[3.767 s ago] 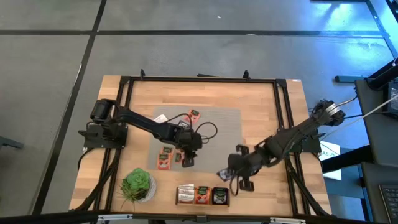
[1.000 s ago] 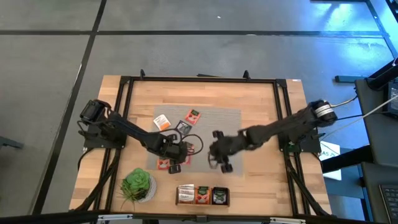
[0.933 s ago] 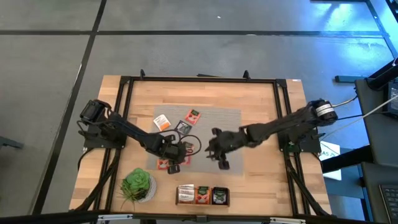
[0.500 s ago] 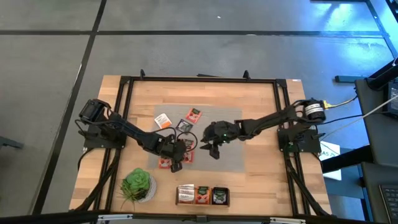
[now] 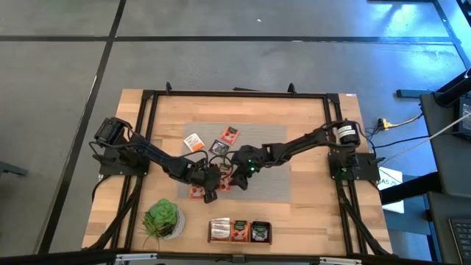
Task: Pick & Place Tea
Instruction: Put the orange tea bag into the middle section of the wooden organizer
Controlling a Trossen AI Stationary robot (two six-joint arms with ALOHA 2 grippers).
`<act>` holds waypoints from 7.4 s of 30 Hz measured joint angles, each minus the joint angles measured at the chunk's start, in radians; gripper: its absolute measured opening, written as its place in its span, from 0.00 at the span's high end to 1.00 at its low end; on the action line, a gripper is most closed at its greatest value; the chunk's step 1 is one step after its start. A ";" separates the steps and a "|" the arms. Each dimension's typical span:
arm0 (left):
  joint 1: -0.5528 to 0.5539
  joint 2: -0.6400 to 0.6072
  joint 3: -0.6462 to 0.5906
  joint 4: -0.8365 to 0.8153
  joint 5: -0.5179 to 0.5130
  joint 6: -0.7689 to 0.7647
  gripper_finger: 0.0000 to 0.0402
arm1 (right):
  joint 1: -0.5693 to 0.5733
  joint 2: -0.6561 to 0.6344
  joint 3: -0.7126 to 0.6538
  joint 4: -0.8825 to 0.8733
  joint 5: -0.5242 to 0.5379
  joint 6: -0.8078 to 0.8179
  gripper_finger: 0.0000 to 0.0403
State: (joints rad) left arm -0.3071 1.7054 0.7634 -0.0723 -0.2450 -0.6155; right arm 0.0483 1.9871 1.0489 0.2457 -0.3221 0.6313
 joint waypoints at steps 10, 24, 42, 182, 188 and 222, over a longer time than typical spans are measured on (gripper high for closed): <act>-0.013 0.001 -0.001 0.006 -0.014 0.000 0.68 | 0.000 0.019 0.026 -0.054 0.014 0.046 0.40; -0.013 0.001 -0.001 0.011 -0.034 0.000 0.68 | 0.000 0.019 0.025 -0.059 0.049 0.045 0.42; -0.013 0.003 -0.001 0.053 -0.078 -0.003 0.68 | 0.002 0.023 0.025 -0.030 0.033 0.039 0.74; 0.004 -0.271 0.011 0.349 0.093 0.119 0.99 | 0.139 -0.570 -0.448 0.227 0.186 -0.480 0.71; 0.003 -0.253 0.137 0.189 0.213 0.132 0.99 | 0.103 -0.680 -0.448 0.003 0.242 -0.492 0.67; -0.079 0.405 1.003 -0.612 0.628 0.000 0.99 | 0.078 -0.678 -0.448 -0.122 0.329 -0.426 0.66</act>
State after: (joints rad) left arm -0.3859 2.1103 1.7660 -0.6841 0.3828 -0.6155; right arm 0.1265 1.3090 0.6014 0.1242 0.0067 0.2048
